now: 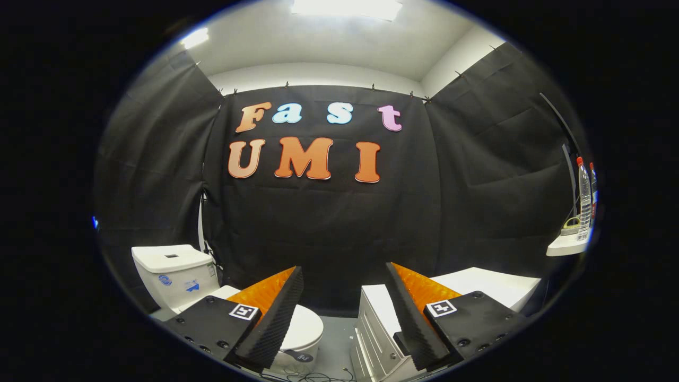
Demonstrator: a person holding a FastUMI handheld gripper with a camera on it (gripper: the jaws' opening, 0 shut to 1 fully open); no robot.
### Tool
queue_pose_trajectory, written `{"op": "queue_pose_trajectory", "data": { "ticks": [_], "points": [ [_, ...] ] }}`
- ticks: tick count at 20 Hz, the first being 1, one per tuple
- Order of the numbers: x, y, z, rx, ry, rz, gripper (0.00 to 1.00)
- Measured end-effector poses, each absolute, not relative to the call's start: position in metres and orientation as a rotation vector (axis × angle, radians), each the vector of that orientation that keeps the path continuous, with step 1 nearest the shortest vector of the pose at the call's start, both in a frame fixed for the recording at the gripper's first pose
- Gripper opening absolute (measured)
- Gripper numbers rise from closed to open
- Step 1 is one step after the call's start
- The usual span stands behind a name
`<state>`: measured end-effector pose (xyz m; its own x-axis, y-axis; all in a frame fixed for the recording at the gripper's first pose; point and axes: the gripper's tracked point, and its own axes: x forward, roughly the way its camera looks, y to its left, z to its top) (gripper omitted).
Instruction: Open the toilet lid.
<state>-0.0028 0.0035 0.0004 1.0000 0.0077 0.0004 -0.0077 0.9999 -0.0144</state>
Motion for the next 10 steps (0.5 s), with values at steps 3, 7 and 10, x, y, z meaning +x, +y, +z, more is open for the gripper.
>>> {"op": "queue_pose_trajectory", "data": {
  "ticks": [3, 7, 10],
  "points": [
    [-0.0028, 0.0032, 0.0025, -0.011, -0.004, 0.004, 0.99],
    [-0.0034, 0.0032, 0.0018, -0.012, -0.002, 0.005, 0.99],
    [-0.0030, 0.0030, 0.0013, -0.015, 0.002, 0.001, 0.99]
  ]
}}
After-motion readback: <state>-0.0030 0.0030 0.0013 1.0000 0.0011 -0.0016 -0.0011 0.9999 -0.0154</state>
